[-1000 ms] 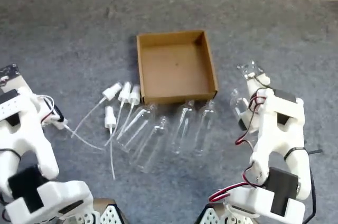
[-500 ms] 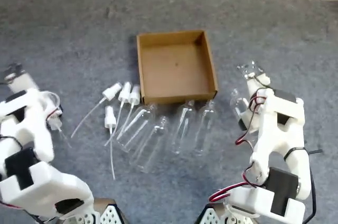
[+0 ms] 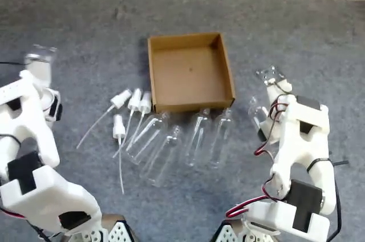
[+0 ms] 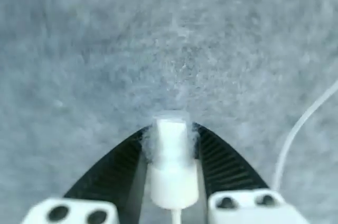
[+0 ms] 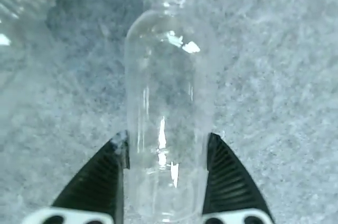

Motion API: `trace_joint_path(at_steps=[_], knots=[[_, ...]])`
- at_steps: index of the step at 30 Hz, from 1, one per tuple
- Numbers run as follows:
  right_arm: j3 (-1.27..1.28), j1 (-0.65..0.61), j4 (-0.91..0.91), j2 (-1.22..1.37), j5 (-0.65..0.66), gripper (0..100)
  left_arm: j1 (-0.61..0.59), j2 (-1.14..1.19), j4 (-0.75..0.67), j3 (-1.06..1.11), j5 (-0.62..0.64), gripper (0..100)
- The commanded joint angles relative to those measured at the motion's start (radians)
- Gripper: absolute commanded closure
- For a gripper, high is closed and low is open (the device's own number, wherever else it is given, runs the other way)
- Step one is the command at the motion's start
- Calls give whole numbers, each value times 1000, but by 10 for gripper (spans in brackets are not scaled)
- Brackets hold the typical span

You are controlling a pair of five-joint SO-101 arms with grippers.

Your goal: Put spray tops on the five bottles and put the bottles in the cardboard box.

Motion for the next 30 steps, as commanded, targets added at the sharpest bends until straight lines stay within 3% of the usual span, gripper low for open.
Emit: trace_joint_path(at_steps=[1,6,10,17,23,26,30], knots=[[24,19,22,-1,9,991,-25,-7,20,-51,-114,996],[24,19,22,2,5,989,-24,-4,18,-25,-114,986],[24,19,24,1,5,986,-28,31,-38,12,-114,903],[24,19,24,1,5,985,-30,111,-81,8,-114,896],[24,19,24,-1,5,985,-27,116,-81,8,-114,902],[24,19,24,-1,2,985,-24,120,-81,15,-114,975],[18,21,27,-1,-138,985,-30,110,-75,10,-109,997]])
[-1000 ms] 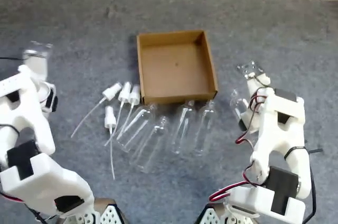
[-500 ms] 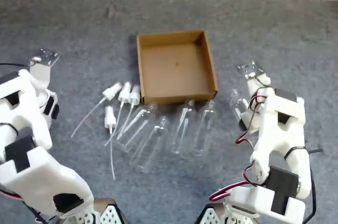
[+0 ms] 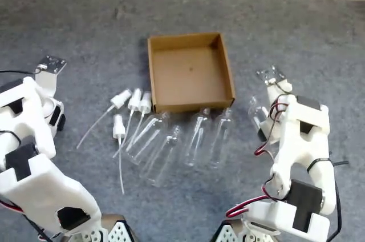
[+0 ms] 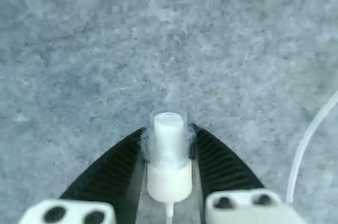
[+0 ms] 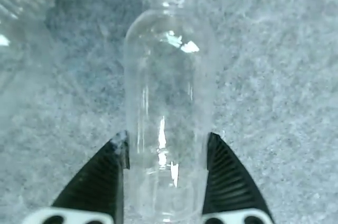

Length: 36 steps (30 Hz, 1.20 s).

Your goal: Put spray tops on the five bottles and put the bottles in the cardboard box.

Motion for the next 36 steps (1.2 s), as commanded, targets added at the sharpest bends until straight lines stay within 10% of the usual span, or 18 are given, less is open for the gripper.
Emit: trace_joint_path(at_steps=[1,18,36], knots=[[16,21,42,-1,-120,985,-15,-18,-6,-18,2,998],[-176,189,128,10,-124,870,257,-483,258,38,334,998],[-239,74,153,31,-150,709,532,-819,252,312,548,998]])
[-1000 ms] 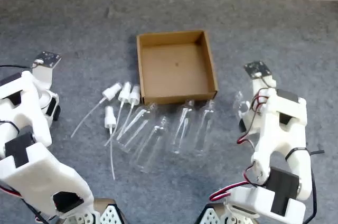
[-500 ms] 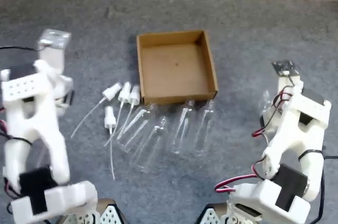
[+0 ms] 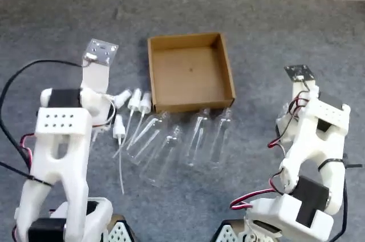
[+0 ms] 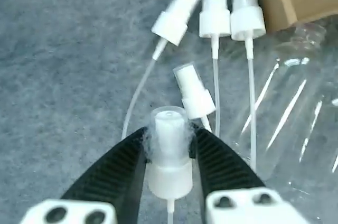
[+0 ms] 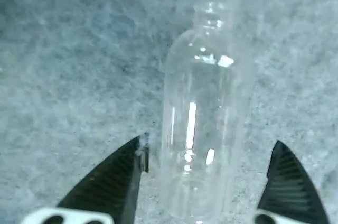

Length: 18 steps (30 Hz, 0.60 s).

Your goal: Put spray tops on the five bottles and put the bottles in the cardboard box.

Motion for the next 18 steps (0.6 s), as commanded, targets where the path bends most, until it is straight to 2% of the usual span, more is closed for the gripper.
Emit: trace_joint_path(at_steps=[1,10,13,18], knots=[[-117,-41,7,30,-52,709,27,-65,-2,19,12,998],[-570,-48,214,403,-60,710,24,-77,-2,22,12,998],[-634,-54,239,472,-12,711,27,-77,-3,22,12,998],[-639,-56,236,507,-8,837,27,-76,-3,22,12,997]])
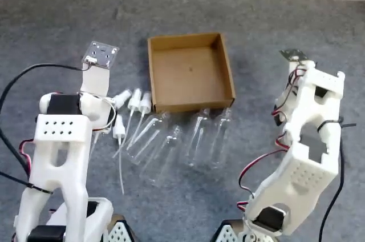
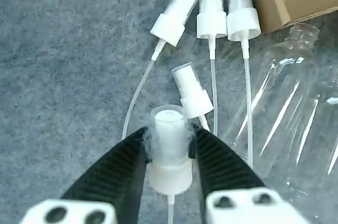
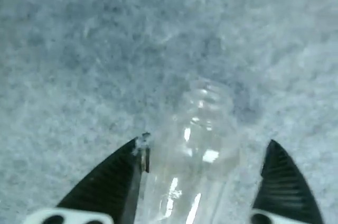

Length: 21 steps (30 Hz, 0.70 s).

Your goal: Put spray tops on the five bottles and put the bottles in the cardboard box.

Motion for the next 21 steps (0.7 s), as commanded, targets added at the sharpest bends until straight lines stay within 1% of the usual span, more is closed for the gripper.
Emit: trace_joint_path(at_steps=[1,7,9,12,14,16,18,21], knots=[[-59,-16,12,-18,21,864,18,-21,-3,-4,9,997],[-59,-8,35,-22,14,993,18,-24,-17,-12,11,997],[-94,-15,96,-38,-8,994,16,-25,-12,-51,11,997],[-209,-73,165,-150,-66,994,18,-27,26,-150,25,997],[-240,-142,179,-263,-114,994,15,-27,55,-229,64,997],[-206,-229,176,-390,-169,994,13,-27,77,-305,92,997],[-125,-340,159,-519,-213,994,13,-33,84,-361,123,997],[76,-503,45,-710,-276,994,13,-102,77,-392,166,997]])
